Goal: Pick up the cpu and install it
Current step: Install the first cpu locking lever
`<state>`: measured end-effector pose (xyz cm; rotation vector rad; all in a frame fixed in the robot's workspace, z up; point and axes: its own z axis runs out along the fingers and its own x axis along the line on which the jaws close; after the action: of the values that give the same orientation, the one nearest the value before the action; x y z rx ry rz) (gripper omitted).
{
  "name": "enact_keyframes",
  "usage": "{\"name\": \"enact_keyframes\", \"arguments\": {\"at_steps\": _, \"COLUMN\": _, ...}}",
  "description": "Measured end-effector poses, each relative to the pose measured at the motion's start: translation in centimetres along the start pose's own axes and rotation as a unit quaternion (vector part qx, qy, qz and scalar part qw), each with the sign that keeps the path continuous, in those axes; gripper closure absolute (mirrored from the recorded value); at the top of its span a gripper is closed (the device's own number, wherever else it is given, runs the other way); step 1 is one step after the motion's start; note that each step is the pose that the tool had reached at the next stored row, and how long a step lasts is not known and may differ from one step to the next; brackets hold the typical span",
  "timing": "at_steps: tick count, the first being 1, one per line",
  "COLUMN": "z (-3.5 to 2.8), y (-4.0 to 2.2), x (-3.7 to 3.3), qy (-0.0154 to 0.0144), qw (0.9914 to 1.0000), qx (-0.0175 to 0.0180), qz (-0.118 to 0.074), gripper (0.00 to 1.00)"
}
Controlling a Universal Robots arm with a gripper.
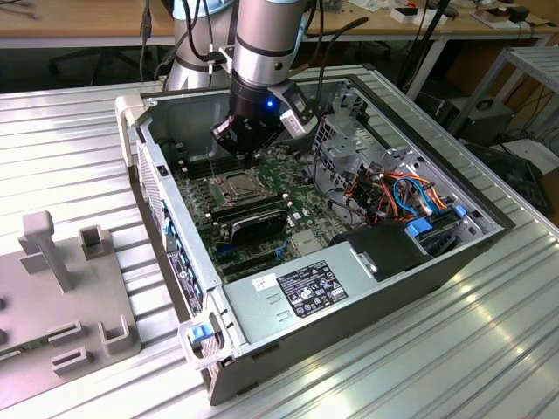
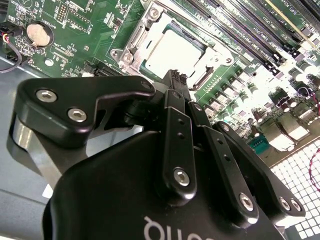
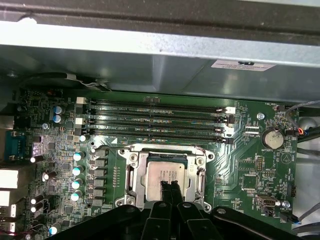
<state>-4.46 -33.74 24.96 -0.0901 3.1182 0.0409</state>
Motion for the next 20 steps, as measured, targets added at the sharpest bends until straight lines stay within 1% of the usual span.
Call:
{"name": "enact_keyframes", "arguments": {"at_steps": 8, "z": 0.0, "y": 0.0, "x": 0.01, "qy": -0.0009, "qw": 1.0, "qx": 0.0001, "qz": 0.0, "gripper": 0.89}}
{"name": "enact_keyframes", "arguments": {"at_steps": 13, "z": 0.01, "y": 0.02, "x": 0.39, "qy": -0.0009, "qw": 1.0, "qx": 0.0001, "qz": 0.0, "gripper": 0.89}}
{"name": "enact_keyframes", "arguments": {"at_steps": 19, "z": 0.04, "y": 0.06, "x": 1.04, "qy": -0.0009, "qw": 1.0, "qx": 0.0001, "qz": 0.0, "gripper": 0.89}}
{"name": "enact_keyframes", "arguments": {"at_steps": 20, "z": 0.05, "y": 0.07, "x": 1.25, "qy": -0.0009, "qw": 1.0, "qx": 0.0001, "qz": 0.0, "gripper": 0.89}}
